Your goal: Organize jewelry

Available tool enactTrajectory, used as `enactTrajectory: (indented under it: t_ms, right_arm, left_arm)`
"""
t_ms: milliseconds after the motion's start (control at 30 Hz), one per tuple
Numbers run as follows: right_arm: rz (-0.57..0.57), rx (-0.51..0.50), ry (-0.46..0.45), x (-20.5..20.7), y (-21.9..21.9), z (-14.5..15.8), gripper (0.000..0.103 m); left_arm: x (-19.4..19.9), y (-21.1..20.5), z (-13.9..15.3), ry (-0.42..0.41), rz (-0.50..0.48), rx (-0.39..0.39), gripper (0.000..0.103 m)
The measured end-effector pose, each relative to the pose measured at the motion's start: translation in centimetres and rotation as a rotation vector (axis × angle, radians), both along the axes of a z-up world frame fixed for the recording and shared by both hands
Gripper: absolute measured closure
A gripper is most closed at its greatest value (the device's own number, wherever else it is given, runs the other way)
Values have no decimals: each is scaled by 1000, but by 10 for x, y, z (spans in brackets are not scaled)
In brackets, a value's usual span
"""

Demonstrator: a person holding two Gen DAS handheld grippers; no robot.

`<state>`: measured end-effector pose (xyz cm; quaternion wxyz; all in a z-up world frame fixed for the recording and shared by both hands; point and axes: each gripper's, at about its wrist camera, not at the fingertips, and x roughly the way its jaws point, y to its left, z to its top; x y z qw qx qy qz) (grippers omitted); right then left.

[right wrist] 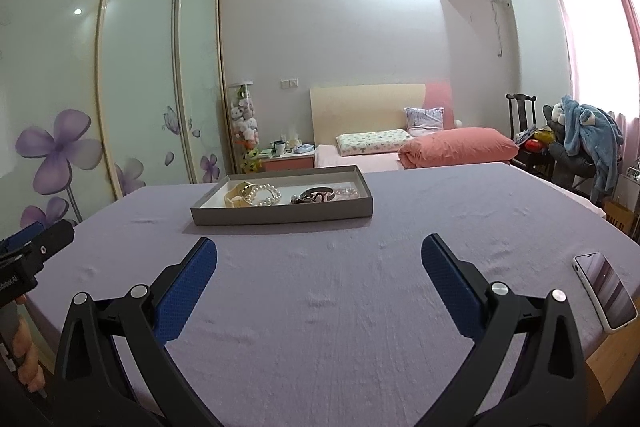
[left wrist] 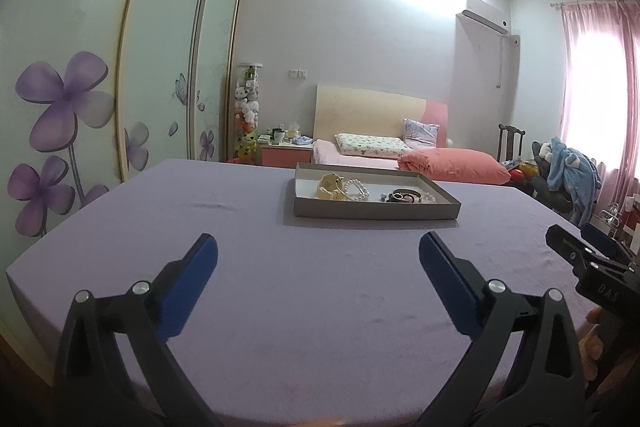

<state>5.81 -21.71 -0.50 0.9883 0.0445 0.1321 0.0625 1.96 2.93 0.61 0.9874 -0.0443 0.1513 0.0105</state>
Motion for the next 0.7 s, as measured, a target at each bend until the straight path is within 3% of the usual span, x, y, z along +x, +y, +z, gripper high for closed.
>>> enactTrajectory:
  t_ms: [700]
  right_arm:
    - [10, -15, 5, -2, 5, 0, 2]
  left_arm:
    - [7, 0, -4, 35, 17, -12, 4]
